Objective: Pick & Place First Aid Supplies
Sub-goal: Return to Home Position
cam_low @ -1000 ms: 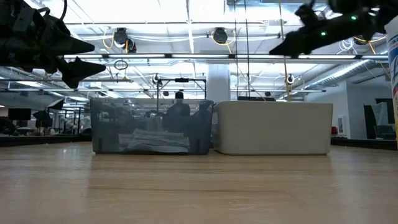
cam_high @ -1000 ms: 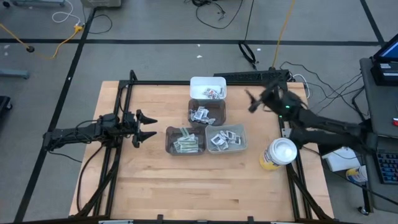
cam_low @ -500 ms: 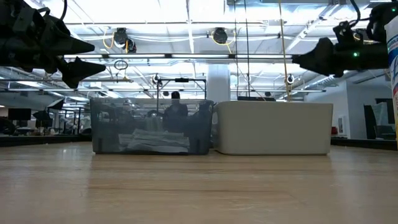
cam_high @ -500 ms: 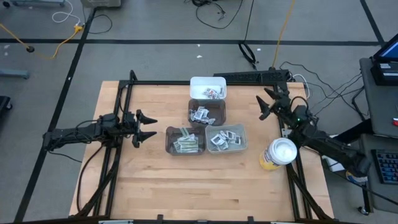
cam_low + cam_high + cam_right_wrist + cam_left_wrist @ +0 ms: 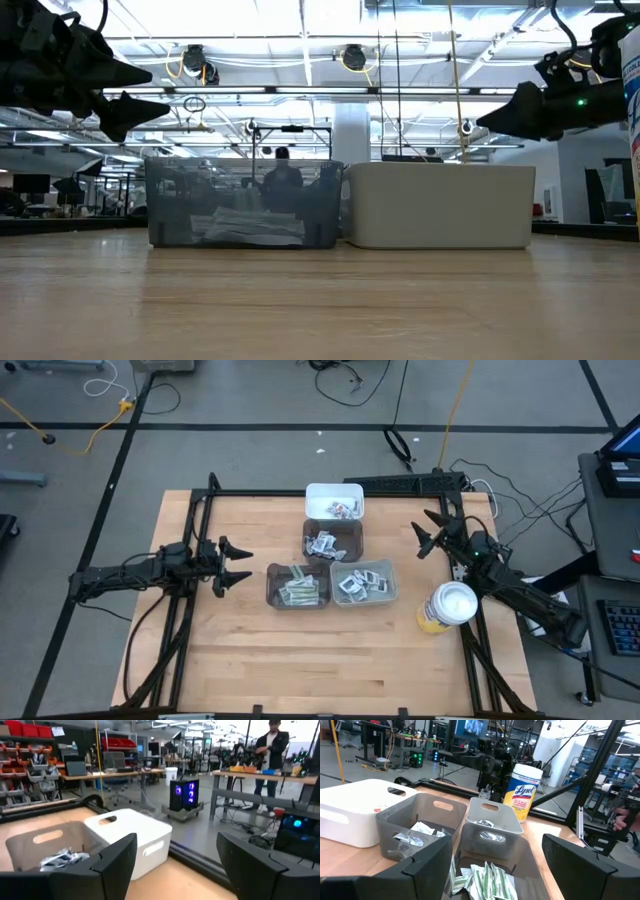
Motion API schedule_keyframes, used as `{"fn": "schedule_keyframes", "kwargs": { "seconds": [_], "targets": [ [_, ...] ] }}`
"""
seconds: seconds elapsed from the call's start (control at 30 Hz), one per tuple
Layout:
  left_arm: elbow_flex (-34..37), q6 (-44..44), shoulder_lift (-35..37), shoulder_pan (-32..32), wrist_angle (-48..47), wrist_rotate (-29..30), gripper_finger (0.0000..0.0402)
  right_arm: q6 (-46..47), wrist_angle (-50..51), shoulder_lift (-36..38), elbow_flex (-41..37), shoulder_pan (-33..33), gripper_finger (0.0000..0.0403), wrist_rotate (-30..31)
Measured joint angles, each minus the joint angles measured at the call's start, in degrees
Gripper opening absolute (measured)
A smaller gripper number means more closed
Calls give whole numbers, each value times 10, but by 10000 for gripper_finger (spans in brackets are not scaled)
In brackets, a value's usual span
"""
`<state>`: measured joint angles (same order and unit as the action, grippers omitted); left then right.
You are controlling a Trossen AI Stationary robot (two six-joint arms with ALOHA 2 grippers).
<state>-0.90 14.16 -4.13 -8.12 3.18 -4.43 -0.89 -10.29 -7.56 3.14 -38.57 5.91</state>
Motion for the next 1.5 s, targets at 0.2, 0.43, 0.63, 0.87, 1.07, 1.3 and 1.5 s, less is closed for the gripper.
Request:
{"fn": "schedule_keyframes", "kwargs": {
  "seconds": [0.2,0.43,0.63,0.87,1.07,1.3,1.5],
  "targets": [
    [0,0,0,0,0,0,310,39,49,39,0,0,267,0],
    [0,0,0,0,0,0,310,43,48,75,-1,0,267,0],
    [0,0,0,0,0,0,310,43,46,74,-1,0,267,0],
    [0,0,0,0,0,0,310,43,46,75,-2,0,266,0],
    [0,0,0,0,0,0,310,43,46,75,-2,0,268,0],
    [0,0,0,0,0,0,310,43,46,74,-2,0,268,0],
    [0,0,0,0,0,0,310,43,46,74,-2,0,267,0]
  ]
}}
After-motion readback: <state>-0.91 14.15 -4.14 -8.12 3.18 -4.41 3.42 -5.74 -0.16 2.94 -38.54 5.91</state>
